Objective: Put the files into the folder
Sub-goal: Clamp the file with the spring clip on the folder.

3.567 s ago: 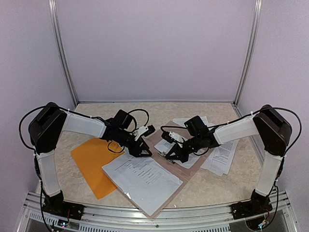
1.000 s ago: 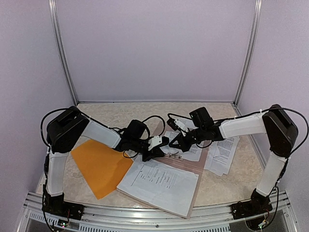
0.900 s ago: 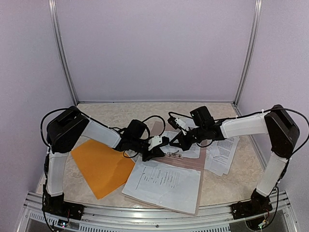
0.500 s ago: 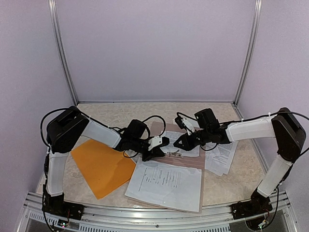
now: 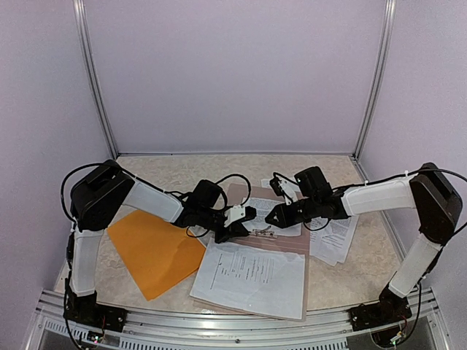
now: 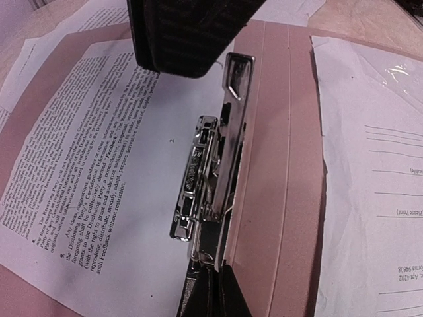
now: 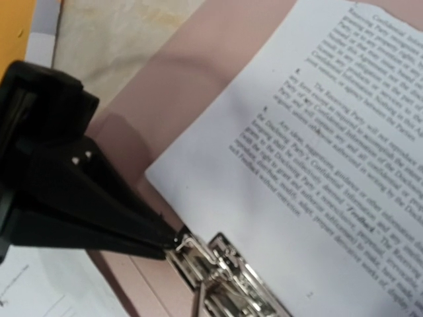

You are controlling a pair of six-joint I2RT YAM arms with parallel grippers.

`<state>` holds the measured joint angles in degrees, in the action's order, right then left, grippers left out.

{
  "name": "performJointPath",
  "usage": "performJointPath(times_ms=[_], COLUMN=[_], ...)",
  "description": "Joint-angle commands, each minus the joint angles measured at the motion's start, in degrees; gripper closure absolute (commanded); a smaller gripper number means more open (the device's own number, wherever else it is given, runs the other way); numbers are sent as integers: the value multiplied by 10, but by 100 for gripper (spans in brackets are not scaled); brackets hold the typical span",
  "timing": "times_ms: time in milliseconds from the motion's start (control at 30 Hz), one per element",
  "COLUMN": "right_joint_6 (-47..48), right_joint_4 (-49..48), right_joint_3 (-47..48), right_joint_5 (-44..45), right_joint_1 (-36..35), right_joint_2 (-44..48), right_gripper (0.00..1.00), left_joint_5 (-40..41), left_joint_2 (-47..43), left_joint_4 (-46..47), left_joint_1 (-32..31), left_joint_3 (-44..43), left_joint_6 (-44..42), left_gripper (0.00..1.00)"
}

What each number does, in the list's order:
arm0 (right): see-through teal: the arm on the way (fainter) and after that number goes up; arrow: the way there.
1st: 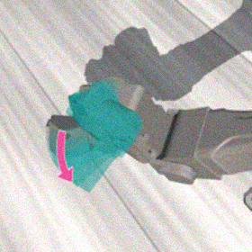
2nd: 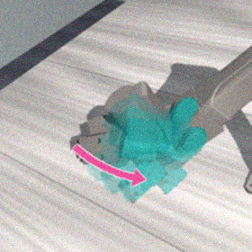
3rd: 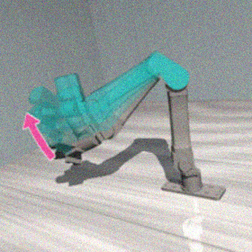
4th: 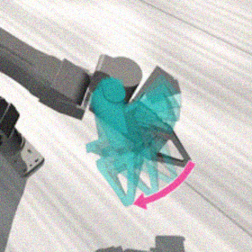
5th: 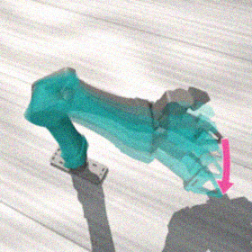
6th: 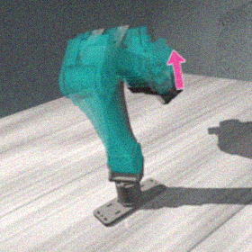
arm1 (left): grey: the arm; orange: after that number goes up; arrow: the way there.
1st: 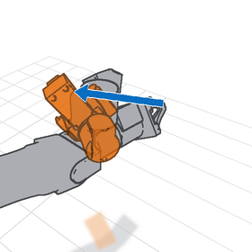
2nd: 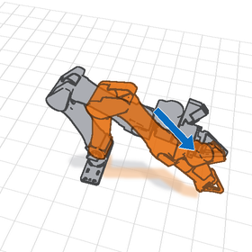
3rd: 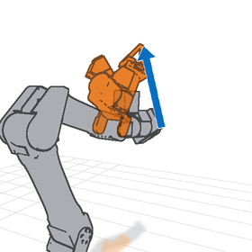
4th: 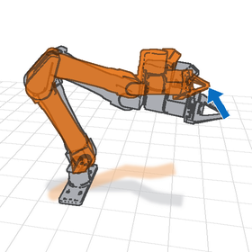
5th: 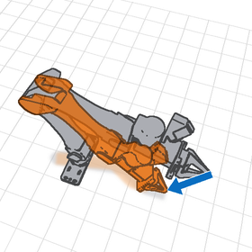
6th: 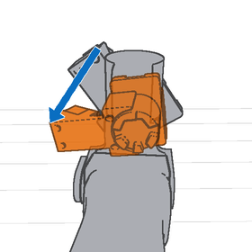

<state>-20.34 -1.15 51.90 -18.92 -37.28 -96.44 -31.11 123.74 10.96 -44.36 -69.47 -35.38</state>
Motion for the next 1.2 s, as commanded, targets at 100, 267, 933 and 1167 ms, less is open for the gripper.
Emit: performJointPath(times_ms=[100, 267, 933, 1167], right_joint_6=[-25, -32, -52, -54], right_joint_4=[8, 8, -5, -5], right_joint_3=[-10, -18, -37, -43], right_joint_5=[0, 0, -6, 1], right_joint_1=[-4, -6, -9, -10], right_joint_2=[10, 11, 17, 20], right_gripper=[82, 79, 84, 93], left_joint_5=[26, 25, 29, 30], left_joint_2=[25, 25, 30, 32], left_joint_4=[-86, -88, -99, -103], left_joint_1=[-6, -6, -7, -7], left_joint_3=[12, 10, 2, 0], left_joint_6=[-3, -3, -5, -8], left_gripper=[100, 100, 100, 100])
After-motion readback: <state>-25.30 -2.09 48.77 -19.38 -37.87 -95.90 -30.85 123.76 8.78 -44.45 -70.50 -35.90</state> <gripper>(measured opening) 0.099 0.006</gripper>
